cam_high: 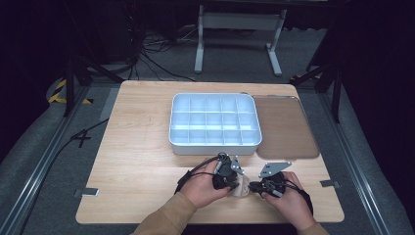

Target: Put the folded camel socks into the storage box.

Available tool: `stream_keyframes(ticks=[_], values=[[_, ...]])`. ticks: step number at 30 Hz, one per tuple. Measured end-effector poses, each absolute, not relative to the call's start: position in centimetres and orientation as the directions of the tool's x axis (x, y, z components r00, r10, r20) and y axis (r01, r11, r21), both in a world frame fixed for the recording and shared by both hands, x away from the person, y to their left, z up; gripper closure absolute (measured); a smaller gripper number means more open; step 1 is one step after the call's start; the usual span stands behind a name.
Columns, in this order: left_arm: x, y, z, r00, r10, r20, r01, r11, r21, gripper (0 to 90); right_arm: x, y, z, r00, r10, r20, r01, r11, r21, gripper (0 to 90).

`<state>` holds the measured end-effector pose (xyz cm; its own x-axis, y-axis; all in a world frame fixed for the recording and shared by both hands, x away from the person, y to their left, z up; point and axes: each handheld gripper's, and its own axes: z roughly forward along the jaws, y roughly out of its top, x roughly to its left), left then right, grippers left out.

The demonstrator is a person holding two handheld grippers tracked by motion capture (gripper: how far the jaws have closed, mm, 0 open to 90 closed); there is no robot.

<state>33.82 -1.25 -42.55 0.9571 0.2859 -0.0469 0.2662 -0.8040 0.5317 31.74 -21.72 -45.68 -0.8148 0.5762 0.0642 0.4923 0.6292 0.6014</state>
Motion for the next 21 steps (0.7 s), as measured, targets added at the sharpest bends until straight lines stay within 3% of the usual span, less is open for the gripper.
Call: stream_keyframes(ticks=[12, 21], values=[[34.1, -1.8, -43.8, 0.967, 0.251, -0.044, 0.234, -0.803, 0.549, 76.2, 31.8, -21.4, -46.0, -0.821, 0.567, 0.073, 0.486, 0.626, 0.610, 83.2], [34.2, -1.6, -44.4, 0.974, 0.223, -0.046, 0.209, -0.794, 0.570, 66.5, 31.8, -21.6, -46.0, -0.818, 0.570, 0.078, 0.492, 0.622, 0.609, 81.8]])
